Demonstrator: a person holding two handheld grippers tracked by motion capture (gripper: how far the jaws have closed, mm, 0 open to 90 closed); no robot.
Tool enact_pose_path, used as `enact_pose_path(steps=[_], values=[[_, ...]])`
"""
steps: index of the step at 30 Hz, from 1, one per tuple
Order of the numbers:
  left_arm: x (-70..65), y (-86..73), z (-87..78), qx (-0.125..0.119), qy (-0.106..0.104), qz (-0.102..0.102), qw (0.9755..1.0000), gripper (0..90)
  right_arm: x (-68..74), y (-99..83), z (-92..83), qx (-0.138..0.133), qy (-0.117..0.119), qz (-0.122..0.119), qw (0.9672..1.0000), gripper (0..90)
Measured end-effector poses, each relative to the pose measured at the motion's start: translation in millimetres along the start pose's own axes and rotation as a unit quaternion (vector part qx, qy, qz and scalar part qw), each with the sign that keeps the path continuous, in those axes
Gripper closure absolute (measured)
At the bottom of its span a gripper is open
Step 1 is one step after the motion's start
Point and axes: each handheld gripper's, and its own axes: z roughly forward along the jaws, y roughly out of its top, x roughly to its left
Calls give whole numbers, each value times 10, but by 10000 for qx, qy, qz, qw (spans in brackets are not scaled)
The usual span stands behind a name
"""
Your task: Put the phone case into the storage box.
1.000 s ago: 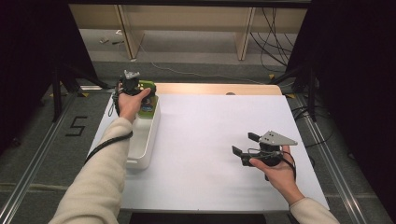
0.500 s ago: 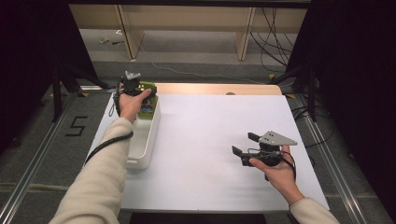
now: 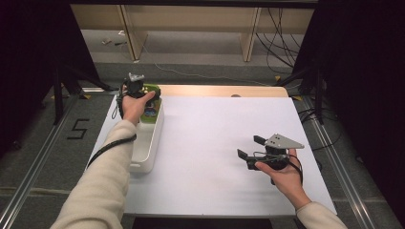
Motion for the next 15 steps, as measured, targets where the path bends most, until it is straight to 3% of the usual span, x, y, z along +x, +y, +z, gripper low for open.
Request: enact_pose_path(steps=[15], values=[[2, -21, 38, 54, -22, -17, 10000, 154, -1, 0, -2, 0, 2, -1, 10000, 160]])
